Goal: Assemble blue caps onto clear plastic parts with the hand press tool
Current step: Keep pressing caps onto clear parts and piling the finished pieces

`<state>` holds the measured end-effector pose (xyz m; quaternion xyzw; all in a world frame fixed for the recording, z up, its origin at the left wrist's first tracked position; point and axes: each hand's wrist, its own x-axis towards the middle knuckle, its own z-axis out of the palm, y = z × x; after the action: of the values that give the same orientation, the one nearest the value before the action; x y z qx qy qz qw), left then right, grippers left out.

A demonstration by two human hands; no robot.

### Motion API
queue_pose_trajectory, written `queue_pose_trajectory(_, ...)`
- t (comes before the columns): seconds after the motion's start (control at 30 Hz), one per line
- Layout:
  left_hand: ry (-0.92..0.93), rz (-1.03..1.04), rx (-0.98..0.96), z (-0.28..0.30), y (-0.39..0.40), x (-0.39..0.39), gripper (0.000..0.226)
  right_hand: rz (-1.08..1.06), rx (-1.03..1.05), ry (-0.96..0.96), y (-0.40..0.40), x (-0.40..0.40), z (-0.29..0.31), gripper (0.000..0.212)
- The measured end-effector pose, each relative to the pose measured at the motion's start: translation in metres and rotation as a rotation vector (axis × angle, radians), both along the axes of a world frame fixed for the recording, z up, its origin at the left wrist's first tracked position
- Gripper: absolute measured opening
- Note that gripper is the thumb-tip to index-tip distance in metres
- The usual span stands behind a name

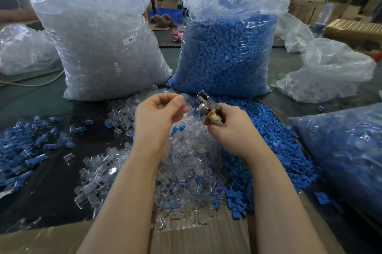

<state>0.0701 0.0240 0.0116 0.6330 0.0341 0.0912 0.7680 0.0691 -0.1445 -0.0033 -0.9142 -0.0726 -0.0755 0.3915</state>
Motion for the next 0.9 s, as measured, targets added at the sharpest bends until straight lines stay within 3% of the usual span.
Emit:
queue_pose_trajectory(0.3, 0.278, 0.464, -0.851, -0.006, 0.092, 0.01, 0.01, -0.144, -0.096, -0.029, -0.013, 0.004, -0.004, 0.009)
queue_pose_trajectory(0.43, 0.248, 0.483, -0.941, -0.025, 0.113, 0.004, 0.05, -0.143, -0.122, -0.023, -0.013, 0.004, -0.004, 0.008)
queue_pose_trajectory(0.5, 0.249, 0.456, -1.155, -0.021, 0.11, 0.005, 0.07, -0.147, -0.132, -0.02, -0.013, 0.004, -0.004, 0.008)
queue_pose_trajectory(0.6, 0.18, 0.586, -1.017, -0.02, 0.114, 0.002, 0.044, -0.157, -0.137, -0.013, -0.015, 0.005, -0.004, 0.008)
queue_pose_trajectory(0.7, 0.164, 0.664, -1.12, -0.01, 0.119, 0.005, 0.046, -0.17, -0.142, -0.011, -0.015, 0.006, -0.006, 0.008)
queue_pose_trajectory(0.8, 0.148, 0.682, -1.068, -0.009, 0.112, 0.007, 0.044, -0.18, -0.153, -0.015, -0.015, 0.007, -0.006, 0.008)
queue_pose_trajectory(0.9, 0.171, 0.673, -0.868, 0.0, 0.09, 0.009, 0.021, -0.167, -0.167, -0.025, -0.014, 0.006, -0.007, 0.008)
